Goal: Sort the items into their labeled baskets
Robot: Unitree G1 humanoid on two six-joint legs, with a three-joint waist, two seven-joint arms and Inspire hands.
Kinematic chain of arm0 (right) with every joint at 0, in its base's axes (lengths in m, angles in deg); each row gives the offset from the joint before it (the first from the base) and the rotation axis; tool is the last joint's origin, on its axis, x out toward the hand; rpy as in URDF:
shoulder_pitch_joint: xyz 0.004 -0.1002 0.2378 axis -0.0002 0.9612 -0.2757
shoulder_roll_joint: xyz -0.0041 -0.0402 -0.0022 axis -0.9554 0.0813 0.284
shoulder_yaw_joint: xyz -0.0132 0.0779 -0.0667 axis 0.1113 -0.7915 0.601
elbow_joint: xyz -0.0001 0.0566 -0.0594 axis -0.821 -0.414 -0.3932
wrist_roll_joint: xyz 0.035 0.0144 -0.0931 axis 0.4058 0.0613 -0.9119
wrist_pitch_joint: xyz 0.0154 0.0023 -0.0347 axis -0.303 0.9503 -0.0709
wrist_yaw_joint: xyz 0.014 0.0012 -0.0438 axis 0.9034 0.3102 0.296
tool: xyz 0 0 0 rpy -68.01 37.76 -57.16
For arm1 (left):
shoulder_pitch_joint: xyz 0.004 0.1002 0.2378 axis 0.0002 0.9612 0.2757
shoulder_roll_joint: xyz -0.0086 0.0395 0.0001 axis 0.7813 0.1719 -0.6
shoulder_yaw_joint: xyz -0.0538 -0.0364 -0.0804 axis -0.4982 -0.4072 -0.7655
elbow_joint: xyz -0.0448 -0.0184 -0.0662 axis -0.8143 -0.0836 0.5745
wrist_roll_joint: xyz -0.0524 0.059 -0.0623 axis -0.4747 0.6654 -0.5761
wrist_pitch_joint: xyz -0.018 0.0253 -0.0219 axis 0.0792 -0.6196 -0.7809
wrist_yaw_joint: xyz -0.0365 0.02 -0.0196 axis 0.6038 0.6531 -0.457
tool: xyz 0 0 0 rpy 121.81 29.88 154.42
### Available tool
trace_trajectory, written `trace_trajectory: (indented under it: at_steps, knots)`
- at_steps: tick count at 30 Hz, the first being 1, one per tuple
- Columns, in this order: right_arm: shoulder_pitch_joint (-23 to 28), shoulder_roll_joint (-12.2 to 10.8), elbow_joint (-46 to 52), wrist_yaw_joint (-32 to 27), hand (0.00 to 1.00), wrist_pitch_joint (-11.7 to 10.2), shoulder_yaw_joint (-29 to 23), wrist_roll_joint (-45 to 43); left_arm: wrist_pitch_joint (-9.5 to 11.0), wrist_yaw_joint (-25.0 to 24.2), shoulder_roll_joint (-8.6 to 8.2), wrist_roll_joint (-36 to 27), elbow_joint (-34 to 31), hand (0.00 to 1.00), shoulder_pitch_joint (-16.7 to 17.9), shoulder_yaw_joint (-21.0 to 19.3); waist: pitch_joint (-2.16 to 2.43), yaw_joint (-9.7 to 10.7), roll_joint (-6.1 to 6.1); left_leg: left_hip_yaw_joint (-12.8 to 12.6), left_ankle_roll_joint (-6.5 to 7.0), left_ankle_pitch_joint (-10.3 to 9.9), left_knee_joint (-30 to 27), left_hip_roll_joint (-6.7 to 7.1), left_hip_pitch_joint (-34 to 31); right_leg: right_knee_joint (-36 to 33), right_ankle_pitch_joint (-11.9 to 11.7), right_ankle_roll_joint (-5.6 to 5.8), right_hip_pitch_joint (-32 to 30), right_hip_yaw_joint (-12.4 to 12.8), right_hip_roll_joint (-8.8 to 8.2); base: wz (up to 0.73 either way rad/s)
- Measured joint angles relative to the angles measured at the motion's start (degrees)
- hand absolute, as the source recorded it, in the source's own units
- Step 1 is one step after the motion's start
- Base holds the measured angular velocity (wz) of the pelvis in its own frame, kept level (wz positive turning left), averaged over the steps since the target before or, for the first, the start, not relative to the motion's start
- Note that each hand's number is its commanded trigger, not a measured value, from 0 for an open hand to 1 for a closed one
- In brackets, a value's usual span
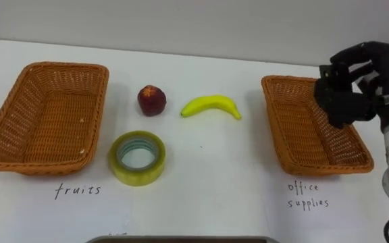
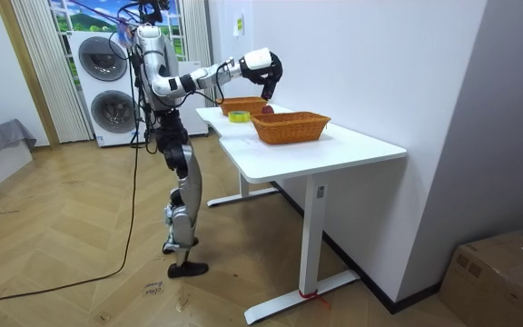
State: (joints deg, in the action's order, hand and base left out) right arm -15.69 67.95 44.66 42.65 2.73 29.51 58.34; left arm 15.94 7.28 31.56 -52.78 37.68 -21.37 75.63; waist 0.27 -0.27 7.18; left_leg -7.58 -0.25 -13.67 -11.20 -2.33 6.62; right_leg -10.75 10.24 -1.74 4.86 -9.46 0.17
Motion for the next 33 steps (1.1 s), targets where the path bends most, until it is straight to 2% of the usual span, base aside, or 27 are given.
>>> trace_trajectory:
  at_steps: [6, 11, 12, 13, 14, 15, 22, 33]
  knots:
    - [1.66, 0.0, -1.46, 0.01, 1.0, 0.0, 0.13, 2.26, 0.05, 0.0, 0.08, -0.06, 0.2, 0.0, -0.28, 0.11, -0.13, -0.07, 0.03, -0.05, 0.04, -0.04, -0.02, 0.01, -0.08, -0.01, 0.0, 0.0, -0.03, 0.0, 0.0, 0.0]
    - [1.85, 0.0, -1.62, 0.01, 1.0, 0.0, 0.12, 2.26, 0.11, -0.01, 0.09, -0.06, 0.22, 0.0, -0.3, 0.14, -0.5, 0.01, -0.51, -0.05, 0.03, -0.03, 0.02, -0.01, -0.06, -0.08, 0.0, 0.0, -0.18, -0.02, 0.03, 0.0]
    - [1.85, 0.0, -1.62, 0.01, 0.68, 0.0, 0.13, 2.28, 0.11, -0.01, 0.09, -0.06, 0.22, 0.0, -0.31, 0.14, -0.54, 0.03, -0.56, -0.06, 0.03, -0.04, 0.03, -0.01, -0.09, -0.08, 0.0, 0.0, -0.2, -0.06, 0.03, 0.0]
    - [1.86, 0.0, -1.62, 0.01, 0.3, 0.0, 0.13, 2.45, 0.11, -0.01, 0.11, -0.06, 0.22, 0.0, -0.31, 0.15, -0.56, 0.06, -0.61, -0.06, 0.03, -0.04, 0.11, -0.01, -0.21, -0.08, 0.0, 0.0, -0.22, -0.1, 0.03, 0.0]
    - [1.86, 0.0, -1.62, 0.01, 0.06, 0.0, 0.13, 2.57, 0.1, -0.01, 0.12, -0.05, 0.22, 0.0, -0.3, 0.16, -0.54, 0.03, -0.63, -0.08, 0.03, -0.04, 0.24, -0.01, -0.24, -0.08, 0.0, 0.0, -0.24, -0.1, 0.04, 0.0]
    - [1.86, 0.02, -1.62, 0.01, 0.0, -0.01, 0.12, 2.63, 0.09, -0.01, 0.12, -0.06, 0.22, 0.0, -0.3, 0.2, -0.53, 0.03, -0.65, -0.09, 0.03, -0.04, 0.27, -0.01, -0.24, -0.07, 0.0, 0.0, -0.24, -0.1, 0.04, 0.0]
    - [1.86, 0.02, -1.63, 0.12, 0.0, -0.02, 0.58, 3.65, 0.0, 0.11, 0.12, -0.08, 0.22, 0.0, -0.79, 1.25, -0.15, 0.01, -1.23, -0.26, 0.03, -0.04, 0.21, 0.01, 0.01, -0.1, 0.0, 0.01, -0.22, -0.18, 0.04, 0.0]
    - [1.86, 0.02, -1.78, 0.14, 0.0, -0.02, 0.99, 3.96, 0.01, 1.83, 0.08, -0.07, 0.22, 0.0, -1.28, 2.21, -0.17, -0.03, -1.38, -0.24, 0.03, -0.03, 0.01, 0.06, 0.13, -0.64, 0.0, 0.01, -0.07, -0.01, 0.07, 0.0]
